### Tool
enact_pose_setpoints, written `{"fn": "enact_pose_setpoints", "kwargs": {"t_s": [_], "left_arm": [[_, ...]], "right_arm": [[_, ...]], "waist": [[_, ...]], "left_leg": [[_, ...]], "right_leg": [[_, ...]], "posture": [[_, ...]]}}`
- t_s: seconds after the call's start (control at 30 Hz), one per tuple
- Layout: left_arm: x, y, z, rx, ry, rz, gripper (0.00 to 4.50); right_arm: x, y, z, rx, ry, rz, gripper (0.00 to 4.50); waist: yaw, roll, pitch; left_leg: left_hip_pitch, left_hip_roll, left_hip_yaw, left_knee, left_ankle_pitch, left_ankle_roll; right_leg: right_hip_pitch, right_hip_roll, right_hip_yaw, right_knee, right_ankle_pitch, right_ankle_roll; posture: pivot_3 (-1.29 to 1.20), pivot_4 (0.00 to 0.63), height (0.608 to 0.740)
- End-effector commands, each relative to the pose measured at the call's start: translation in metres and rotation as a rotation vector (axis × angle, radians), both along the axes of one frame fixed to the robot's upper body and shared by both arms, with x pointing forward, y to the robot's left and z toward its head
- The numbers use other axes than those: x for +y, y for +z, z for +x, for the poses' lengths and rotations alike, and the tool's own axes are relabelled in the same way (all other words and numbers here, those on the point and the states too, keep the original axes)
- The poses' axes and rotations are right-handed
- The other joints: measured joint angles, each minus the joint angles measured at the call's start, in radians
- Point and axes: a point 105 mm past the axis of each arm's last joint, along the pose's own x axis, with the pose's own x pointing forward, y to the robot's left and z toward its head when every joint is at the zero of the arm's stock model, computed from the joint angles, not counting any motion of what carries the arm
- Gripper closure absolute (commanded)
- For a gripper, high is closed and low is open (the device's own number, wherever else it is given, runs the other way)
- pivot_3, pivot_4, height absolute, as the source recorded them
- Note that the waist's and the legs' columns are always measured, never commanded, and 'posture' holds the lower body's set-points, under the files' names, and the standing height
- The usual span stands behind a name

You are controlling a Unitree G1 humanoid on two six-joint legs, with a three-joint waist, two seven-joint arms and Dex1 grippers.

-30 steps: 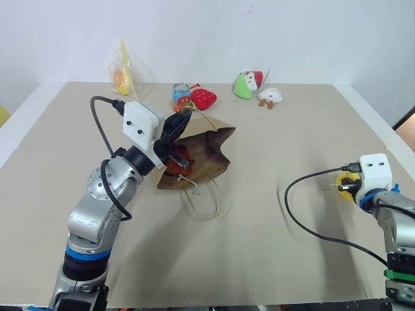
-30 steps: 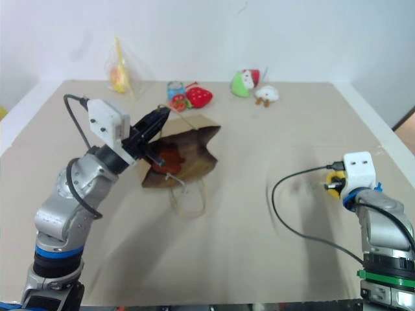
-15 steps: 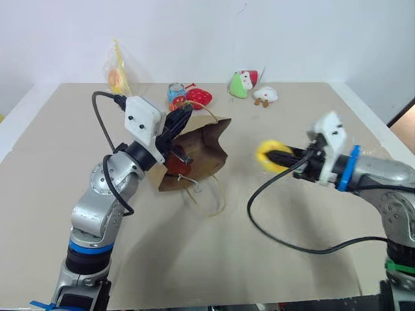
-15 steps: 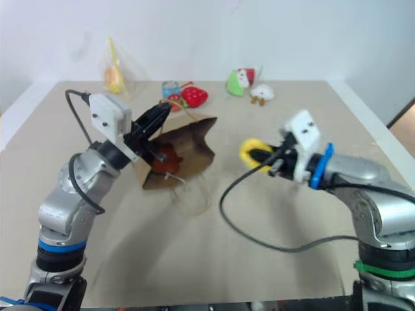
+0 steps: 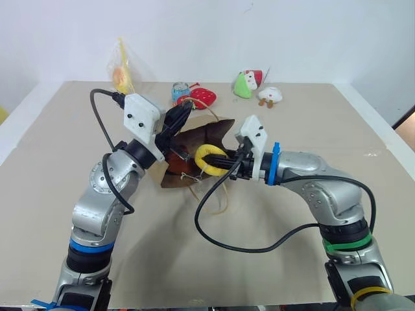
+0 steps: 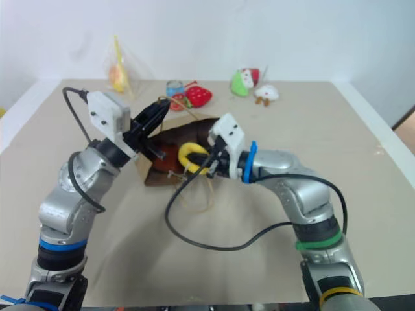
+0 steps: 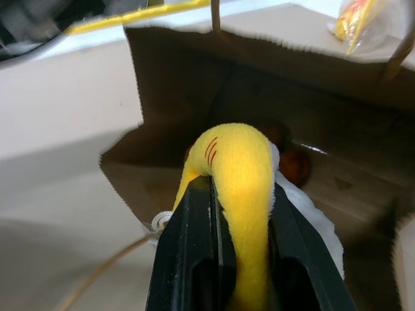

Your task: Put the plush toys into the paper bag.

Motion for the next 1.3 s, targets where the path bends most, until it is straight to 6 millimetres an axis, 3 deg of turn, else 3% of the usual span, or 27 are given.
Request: {"fn": "enact_pose_setpoints", "kwargs": {"t_s": [0.03,0.27,0.37,0.4,0.63,0.67,0.87,1.03,1.17,1.3], "left_arm": [[0.001,0.012,-0.005,-0.060,0.002,-0.005,4.50],[0.001,0.012,-0.006,-0.058,0.007,-0.007,4.50],[0.002,0.012,-0.005,-0.058,0.010,-0.004,4.50],[0.002,0.012,-0.005,-0.058,0.012,-0.003,4.50],[0.002,0.011,-0.005,-0.053,0.016,-0.007,4.50],[0.003,0.011,-0.005,-0.052,0.016,-0.007,4.50],[0.004,0.010,-0.003,-0.050,0.017,-0.003,4.50],[0.004,0.010,-0.003,-0.048,0.013,-0.002,4.50],[0.006,0.010,-0.003,-0.049,0.017,0.000,4.50],[0.005,0.011,-0.003,-0.049,0.012,0.002,4.50]], "right_arm": [[0.017,0.007,0.017,-0.123,0.000,-0.023,4.33],[0.051,0.003,0.040,-0.224,0.000,-0.060,4.33],[0.055,0.003,0.045,-0.250,0.006,-0.064,4.33],[0.056,0.004,0.047,-0.251,0.004,-0.056,3.19],[0.046,0.018,0.034,-0.261,0.051,-0.014,0.87],[0.044,0.019,0.030,-0.264,0.063,-0.012,0.12],[0.022,0.036,0.001,-0.260,0.120,0.010,0.12],[-0.016,0.039,-0.015,-0.218,0.093,-0.039,0.12],[-0.062,0.013,-0.009,-0.106,-0.043,-0.127,0.12],[-0.069,-0.017,-0.012,-0.004,-0.088,-0.112,0.12]], "waist": [[-0.001,0.000,0.000],[-0.002,0.000,0.000],[-0.002,0.000,0.000],[-0.001,0.000,0.000],[0.001,0.000,0.000],[0.001,0.000,0.000],[0.001,0.000,0.000],[0.002,0.000,0.000],[0.003,0.000,0.000],[0.000,0.000,0.000]], "left_leg": [[0.000,0.000,0.000,0.000,0.000,0.000],[0.000,0.003,-0.001,-0.001,0.000,0.000],[-0.001,0.005,0.000,-0.001,0.000,0.000],[-0.001,0.005,0.000,-0.001,0.000,0.000],[-0.001,0.004,0.000,-0.001,0.000,0.000],[-0.001,0.004,0.000,-0.001,0.000,0.000],[-0.001,0.004,0.000,-0.001,0.000,0.000],[-0.001,0.004,0.000,-0.001,0.000,0.000],[-0.001,0.002,0.000,-0.001,0.000,0.000],[0.000,0.000,0.000,-0.001,0.000,0.000]], "right_leg": [[0.000,0.001,0.000,0.000,0.000,0.000],[-0.001,0.004,0.000,0.000,0.000,-0.002],[-0.001,0.003,0.000,0.000,0.000,-0.002],[-0.001,0.002,0.000,0.000,0.000,-0.002],[-0.001,0.001,0.000,0.000,0.000,-0.002],[-0.001,0.001,0.000,0.000,0.000,-0.002],[-0.001,0.001,-0.001,0.000,0.000,-0.002],[-0.001,0.001,-0.001,0.000,0.000,-0.002],[0.000,-0.001,-0.001,0.000,0.000,-0.001],[0.000,-0.001,0.000,0.000,-0.001,-0.001]], "posture": [[0.00,0.150,0.740],[0.00,0.150,0.740],[0.00,0.150,0.740],[0.00,0.150,0.740],[0.00,0.150,0.740],[0.00,0.150,0.740],[0.00,0.150,0.740],[0.00,0.150,0.740],[0.00,0.150,0.740],[0.00,0.150,0.740]]}}
